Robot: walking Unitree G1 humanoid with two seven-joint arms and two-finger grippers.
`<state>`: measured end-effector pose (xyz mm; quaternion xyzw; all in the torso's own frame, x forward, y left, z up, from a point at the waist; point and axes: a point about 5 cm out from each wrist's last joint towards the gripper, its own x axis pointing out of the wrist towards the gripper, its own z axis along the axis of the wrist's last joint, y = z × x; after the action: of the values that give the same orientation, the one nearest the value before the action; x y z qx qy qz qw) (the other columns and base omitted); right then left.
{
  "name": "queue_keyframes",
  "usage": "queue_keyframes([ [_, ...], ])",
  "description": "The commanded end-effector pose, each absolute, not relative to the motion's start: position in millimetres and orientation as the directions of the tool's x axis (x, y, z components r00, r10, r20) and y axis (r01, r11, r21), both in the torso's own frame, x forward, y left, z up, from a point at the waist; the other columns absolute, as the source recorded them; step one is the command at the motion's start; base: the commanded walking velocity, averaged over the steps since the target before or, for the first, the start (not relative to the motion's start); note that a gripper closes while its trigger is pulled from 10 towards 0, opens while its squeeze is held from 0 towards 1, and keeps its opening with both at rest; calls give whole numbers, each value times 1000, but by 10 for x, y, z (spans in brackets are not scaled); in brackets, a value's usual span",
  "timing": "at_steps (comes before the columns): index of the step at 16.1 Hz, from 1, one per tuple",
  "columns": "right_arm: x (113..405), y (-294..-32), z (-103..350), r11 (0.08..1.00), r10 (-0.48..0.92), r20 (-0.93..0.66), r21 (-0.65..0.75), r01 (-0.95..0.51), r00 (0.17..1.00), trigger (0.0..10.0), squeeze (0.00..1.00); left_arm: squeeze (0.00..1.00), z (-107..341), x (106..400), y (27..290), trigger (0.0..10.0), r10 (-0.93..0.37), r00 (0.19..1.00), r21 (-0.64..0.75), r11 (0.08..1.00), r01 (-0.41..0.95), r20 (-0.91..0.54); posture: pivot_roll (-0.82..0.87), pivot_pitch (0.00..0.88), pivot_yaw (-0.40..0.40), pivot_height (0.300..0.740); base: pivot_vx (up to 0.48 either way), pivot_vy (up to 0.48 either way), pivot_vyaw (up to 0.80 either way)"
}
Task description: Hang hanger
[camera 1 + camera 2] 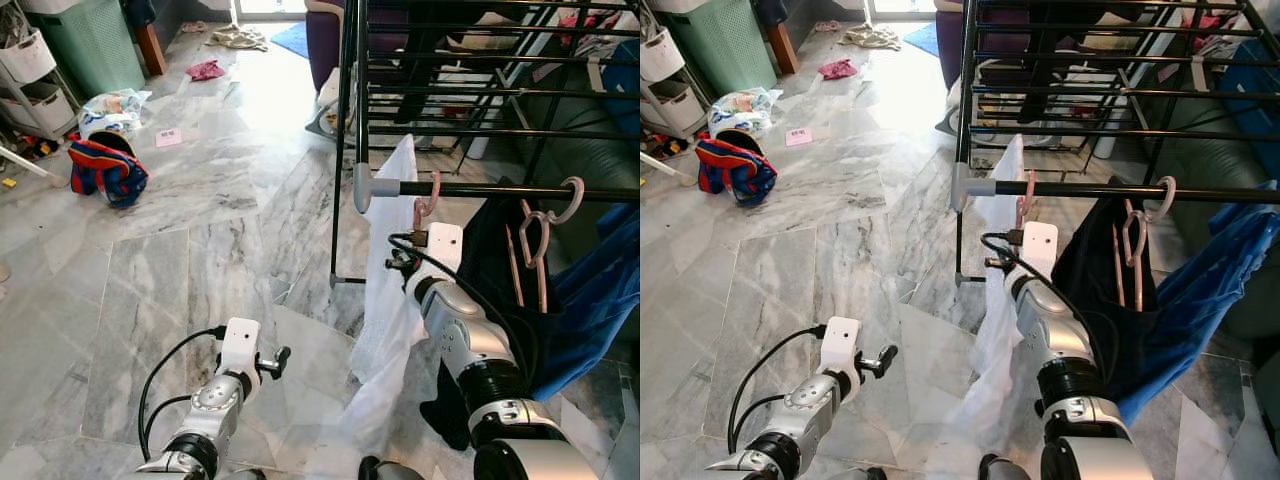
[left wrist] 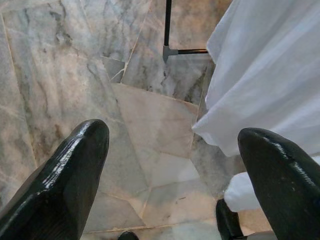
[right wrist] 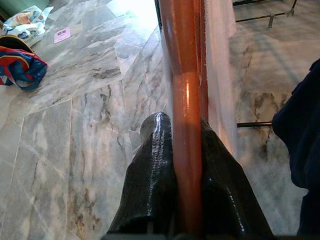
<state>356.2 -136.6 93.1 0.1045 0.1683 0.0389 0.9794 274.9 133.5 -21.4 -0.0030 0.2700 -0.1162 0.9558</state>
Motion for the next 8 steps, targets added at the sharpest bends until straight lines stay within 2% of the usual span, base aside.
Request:
queue_keyframes([
  [1, 3531, -1407, 885, 972, 97, -344, 232, -15, 934, 10000, 0, 0, -260, 2701, 1375, 10000, -218, 813, -54, 973, 225, -540, -91, 152, 30, 740, 0, 0, 0],
  [2, 3531, -1420, 894, 969, 94, -338, 246, -8, 937, 10000, 376, 0, -256, 2706, 1370, 10000, -220, 812, -53, 972, 228, -540, -92, 152, 31, 740, 0, 0, 0],
  [3, 3530, -1427, 906, 969, 91, -330, 246, -7, 940, 10000, 1000, 0, -254, 2711, 1369, 10000, -221, 812, -51, 972, 230, -540, -94, 151, 34, 740, 0, 0, 0],
  [8, 3522, -1490, 1007, 987, 48, -244, 160, -9, 969, 10000, 1000, 0, -238, 2731, 1365, 10000, -225, 812, -47, 970, 238, -538, -93, 146, 38, 740, 0, 0, 0],
])
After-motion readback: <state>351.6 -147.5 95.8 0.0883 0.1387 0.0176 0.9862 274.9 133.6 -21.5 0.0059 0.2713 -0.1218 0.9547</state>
